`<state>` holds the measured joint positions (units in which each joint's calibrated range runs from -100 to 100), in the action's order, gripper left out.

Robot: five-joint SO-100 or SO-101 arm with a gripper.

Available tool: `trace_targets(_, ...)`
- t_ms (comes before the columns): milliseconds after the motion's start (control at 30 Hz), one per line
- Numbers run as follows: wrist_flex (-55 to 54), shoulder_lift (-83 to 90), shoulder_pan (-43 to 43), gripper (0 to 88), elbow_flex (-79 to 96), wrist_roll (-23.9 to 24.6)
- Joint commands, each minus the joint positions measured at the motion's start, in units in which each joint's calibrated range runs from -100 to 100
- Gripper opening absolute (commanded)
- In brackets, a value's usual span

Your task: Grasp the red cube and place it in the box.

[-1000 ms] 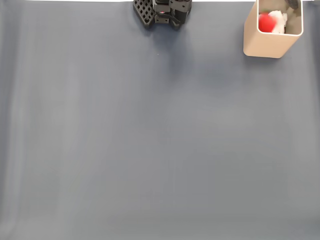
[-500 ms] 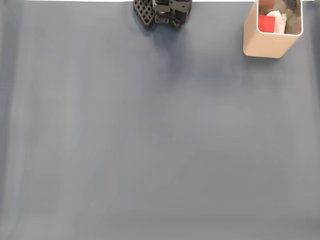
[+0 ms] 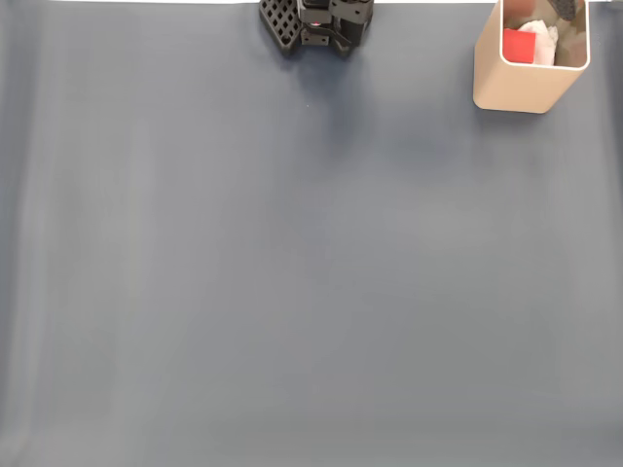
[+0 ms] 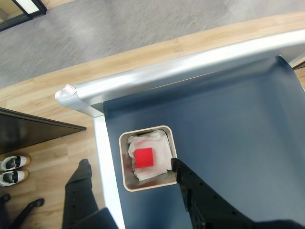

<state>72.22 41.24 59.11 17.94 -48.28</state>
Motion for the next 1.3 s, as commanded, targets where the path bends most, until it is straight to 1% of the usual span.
trace_targets(0,-0.7,2.0,-0.6,40.3,-0.6,0.1)
trace_targets(233,-0.9,2.1,-1.0,38.9,-0.6,0.1)
trace_targets(367,-0.9,2.1,-2.6,32.8,-0.6,-0.4)
trace_targets(633,-1.0,2.1,-7.1,6.5,-0.9,0.1)
trace_targets(700,-1.4,2.7,-8.8,1.2,-0.3,0.5)
trace_targets(733,-1.5,3.0,-9.7,0.2,0.0,0.7)
trace_targets(1033,-2.1,5.3,-20.7,0.2,1.7,1.6)
trace_targets(1267,-5.4,7.5,-29.8,0.2,5.5,1.6)
